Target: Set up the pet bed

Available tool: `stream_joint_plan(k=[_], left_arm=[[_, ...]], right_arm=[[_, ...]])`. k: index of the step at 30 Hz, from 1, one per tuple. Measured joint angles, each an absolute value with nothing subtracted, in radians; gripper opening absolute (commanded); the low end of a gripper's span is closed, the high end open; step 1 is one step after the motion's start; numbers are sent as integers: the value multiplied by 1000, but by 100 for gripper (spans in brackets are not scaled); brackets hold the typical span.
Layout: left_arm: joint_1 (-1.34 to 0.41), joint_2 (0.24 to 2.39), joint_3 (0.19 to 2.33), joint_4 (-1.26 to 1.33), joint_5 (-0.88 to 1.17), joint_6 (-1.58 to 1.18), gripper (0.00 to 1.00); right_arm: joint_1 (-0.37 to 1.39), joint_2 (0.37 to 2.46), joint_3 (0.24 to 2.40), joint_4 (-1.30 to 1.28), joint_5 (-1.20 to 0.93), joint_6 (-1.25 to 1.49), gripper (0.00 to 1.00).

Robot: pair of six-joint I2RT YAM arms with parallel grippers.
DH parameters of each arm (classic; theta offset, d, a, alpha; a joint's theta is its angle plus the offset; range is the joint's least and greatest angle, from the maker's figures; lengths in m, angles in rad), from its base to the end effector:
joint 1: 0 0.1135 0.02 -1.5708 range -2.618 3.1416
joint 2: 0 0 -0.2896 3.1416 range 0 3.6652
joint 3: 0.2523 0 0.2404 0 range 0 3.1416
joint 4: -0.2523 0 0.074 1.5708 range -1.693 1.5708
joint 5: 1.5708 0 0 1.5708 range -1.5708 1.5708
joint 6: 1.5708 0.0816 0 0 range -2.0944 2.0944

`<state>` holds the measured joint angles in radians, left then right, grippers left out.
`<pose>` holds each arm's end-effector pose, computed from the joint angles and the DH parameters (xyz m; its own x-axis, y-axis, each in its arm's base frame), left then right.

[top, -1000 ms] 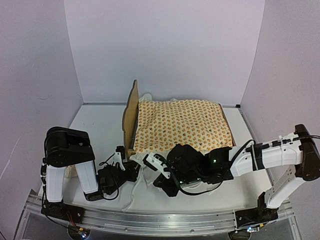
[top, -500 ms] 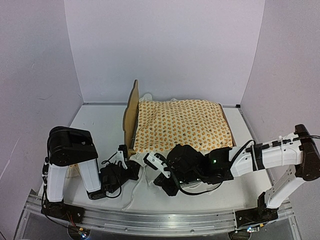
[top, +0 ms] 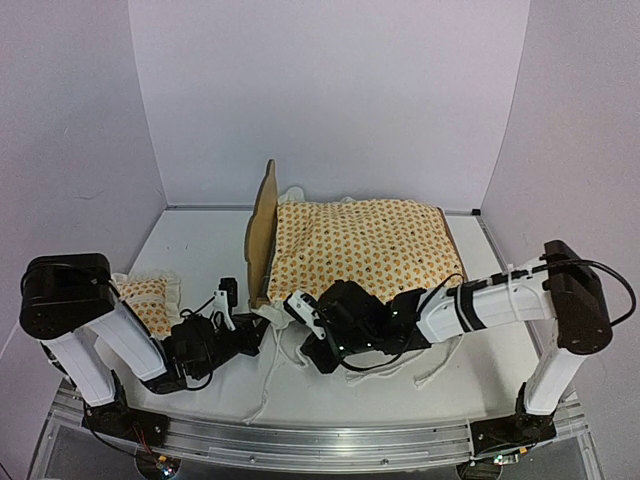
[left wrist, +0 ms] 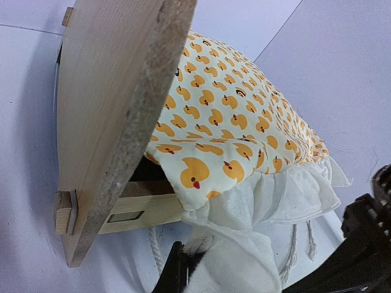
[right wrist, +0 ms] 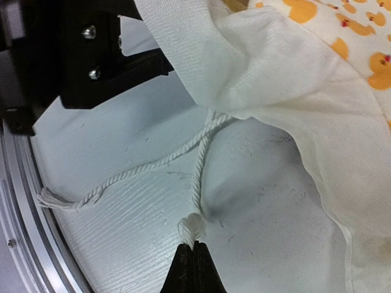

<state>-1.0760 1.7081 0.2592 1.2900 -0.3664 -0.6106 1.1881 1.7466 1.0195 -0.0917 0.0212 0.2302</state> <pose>0.1662 -0.2464 0.1528 -0.4364 -0.3186 -0.8415 0.4925 0.6981 -0.5197 0.1475 0.3618 0.1751 -0.4759 -0.5714 -0.6686 -0.8355 0.5312 0.1408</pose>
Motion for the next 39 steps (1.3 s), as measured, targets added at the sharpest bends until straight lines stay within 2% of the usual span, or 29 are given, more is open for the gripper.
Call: stream_joint_plan(k=[6,11,17,26,27,30,31,32,33,37,39], left_arm=[[-1073,1538,260,1036,-332,-622,0],[-1064,1436,260,895,-310,-630,0],[-1042,1399,260,811,-264,-643,0],[-997,1396,269,765,-155,-679,0],[-994,1396,274,759,-143,-682,2],[-986,1391,288,748,-96,-687,26],[-980,1385,293,733,-85,-692,38],[-972,1379,295,722,-68,-692,65],[-956,1364,303,697,-43,-714,76],[-918,1287,319,563,36,-757,79],[-905,1242,337,448,63,-785,72]], right_arm=[[1156,1908,1168,-43,-37,225,0],[1138,1978,1215,20,-1,230,0],[1124,2031,1215,120,52,224,0],[1115,2144,1219,357,-16,215,0],[1115,2156,1219,372,-25,216,0],[1115,2186,1219,416,-54,218,0],[1114,2191,1219,427,-61,218,0],[1112,2194,1219,437,-68,218,0],[1110,2197,1218,443,-75,219,0],[1099,2197,1216,489,-96,228,0],[1089,2197,1214,506,-113,232,0]])
